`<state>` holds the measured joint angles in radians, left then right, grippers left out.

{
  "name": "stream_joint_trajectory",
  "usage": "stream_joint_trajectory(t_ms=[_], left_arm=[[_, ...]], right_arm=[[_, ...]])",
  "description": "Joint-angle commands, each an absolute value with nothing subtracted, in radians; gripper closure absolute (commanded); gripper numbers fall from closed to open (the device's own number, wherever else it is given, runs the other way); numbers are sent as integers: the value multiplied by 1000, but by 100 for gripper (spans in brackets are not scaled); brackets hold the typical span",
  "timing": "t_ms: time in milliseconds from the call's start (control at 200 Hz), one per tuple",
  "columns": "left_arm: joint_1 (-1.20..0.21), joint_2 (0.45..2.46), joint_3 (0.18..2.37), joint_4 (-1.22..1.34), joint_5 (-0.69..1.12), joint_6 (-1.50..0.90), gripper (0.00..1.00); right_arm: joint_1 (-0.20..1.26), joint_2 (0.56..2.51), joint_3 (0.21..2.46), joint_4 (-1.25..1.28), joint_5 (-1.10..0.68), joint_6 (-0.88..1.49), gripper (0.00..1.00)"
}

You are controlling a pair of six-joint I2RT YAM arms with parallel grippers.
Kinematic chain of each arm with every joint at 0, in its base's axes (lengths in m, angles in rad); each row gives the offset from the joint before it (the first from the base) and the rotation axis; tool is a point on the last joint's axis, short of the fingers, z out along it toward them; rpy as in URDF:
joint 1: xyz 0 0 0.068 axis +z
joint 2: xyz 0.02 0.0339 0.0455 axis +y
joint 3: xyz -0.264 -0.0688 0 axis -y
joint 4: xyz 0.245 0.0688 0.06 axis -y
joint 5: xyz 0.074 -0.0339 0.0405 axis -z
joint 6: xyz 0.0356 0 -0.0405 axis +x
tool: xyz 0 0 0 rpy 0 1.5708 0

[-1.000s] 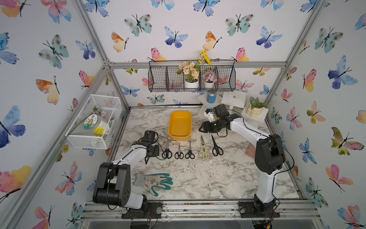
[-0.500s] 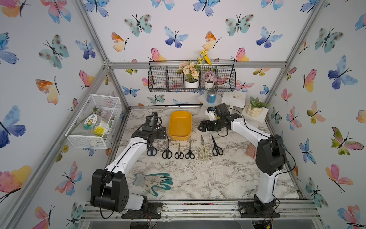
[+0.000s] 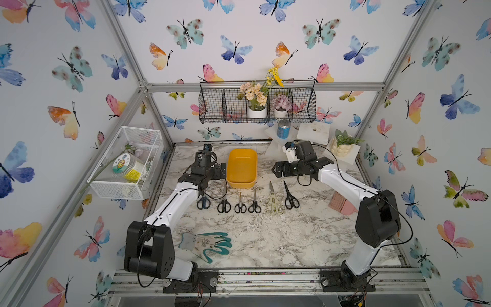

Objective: Take the scissors out of the storage box
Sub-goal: Adjust the scissors at the center of the board.

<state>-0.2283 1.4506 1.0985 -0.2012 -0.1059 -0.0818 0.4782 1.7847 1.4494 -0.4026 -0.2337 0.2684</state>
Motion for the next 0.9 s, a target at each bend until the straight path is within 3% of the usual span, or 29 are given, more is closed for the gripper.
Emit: stream_joint_trajectory(t_ms=[0,225,581,896], left_arm=[[-232,1413,1070,-176,-70,-80,1],[-242,1354,1052,-220,-80,-55,1],[-242,1368,1040,-253,-52,-55,1],[-243,1358,1033,-265,-49,-45,1]], right_arm=[[494,1795,1403,-407,-278,302,3],[610,1697,1184,-372,-218,373,17],[749,1717,1059,-314,-173,538,42],[759,1743,1069,-355,-53,537,50]])
